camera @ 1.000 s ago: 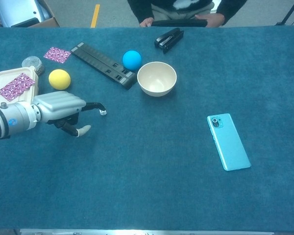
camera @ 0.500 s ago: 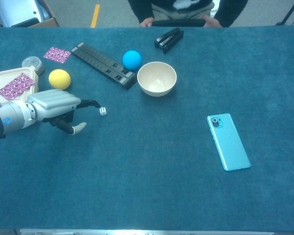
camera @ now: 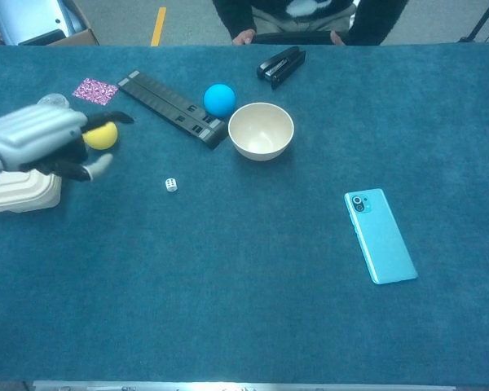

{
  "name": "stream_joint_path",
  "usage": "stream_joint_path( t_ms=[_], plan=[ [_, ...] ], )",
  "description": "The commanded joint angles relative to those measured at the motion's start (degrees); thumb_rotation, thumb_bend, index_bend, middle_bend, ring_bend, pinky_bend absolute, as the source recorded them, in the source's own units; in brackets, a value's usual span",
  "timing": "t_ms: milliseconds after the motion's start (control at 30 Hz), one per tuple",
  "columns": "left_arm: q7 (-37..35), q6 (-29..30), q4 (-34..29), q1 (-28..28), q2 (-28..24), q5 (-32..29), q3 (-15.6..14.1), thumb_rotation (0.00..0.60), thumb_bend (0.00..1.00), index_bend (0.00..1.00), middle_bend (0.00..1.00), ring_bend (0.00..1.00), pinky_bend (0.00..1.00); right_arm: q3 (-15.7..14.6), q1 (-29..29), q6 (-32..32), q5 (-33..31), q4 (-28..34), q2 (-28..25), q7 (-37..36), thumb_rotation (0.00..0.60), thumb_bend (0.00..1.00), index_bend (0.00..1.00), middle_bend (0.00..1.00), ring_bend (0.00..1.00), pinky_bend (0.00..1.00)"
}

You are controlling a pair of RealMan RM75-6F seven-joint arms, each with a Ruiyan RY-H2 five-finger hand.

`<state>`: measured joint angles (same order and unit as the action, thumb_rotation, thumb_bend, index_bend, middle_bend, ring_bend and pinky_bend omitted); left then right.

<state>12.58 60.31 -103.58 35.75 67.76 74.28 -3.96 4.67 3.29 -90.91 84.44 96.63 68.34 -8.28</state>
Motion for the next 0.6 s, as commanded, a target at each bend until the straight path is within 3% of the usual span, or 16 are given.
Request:
stream_joint_path(
  t_ms=[33, 133, 300, 500, 600],
  plan=[
    [-5.05, 7.05, 0.43, -4.58, -1.97, 4.87, 0.51, 0.25, 0.49, 0.06, 0.78, 0.67, 0.78, 0.03, 0.01, 0.04, -0.13, 0.06, 0.0, 0.07, 0.6, 0.29, 0.25, 0.24, 0.09, 0.06],
    [-7.96, 11.73, 1.9, -7.5, -2.51, 6.9, 0.77, 0.25, 0.49, 0.05, 0.63, 0.54, 0.7, 0.01, 0.01, 0.15, -0.21, 0.16, -0.1, 0.13, 0.6, 0.29, 0.25, 0.24, 0.07, 0.06],
    [-11.01, 15.98, 3.95, -11.5, -3.45, 7.06, 0.93, 0.249, 0.44, 0.05, 0.36, 0.27, 0.37, 0.02, 0.04, 0.08, -0.22, 0.33, -0.07, 0.46, 0.6, 0.29, 0.25, 0.23, 0.05, 0.06],
    [-12.6, 20.11, 4.71, -16.34, -4.47, 4.25, 1.66, 0.25, 0.39, 0.06, 0.18, 0.09, 0.13, -0.06, 0.35, -0.21, -0.41, 0.58, -0.21, 0.8, 0.6, 0.29, 0.25, 0.23, 0.05, 0.06],
    [-13.58, 22.16, 5.22, -18.87, -4.53, 3.16, 1.86, 0.248, 0.39, 0.06, 0.14, 0.06, 0.09, -0.02, 0.52, -0.38, -0.59, 0.59, -0.37, 0.79, 0.6, 0.29, 0.25, 0.23, 0.05, 0.06]
  ],
)
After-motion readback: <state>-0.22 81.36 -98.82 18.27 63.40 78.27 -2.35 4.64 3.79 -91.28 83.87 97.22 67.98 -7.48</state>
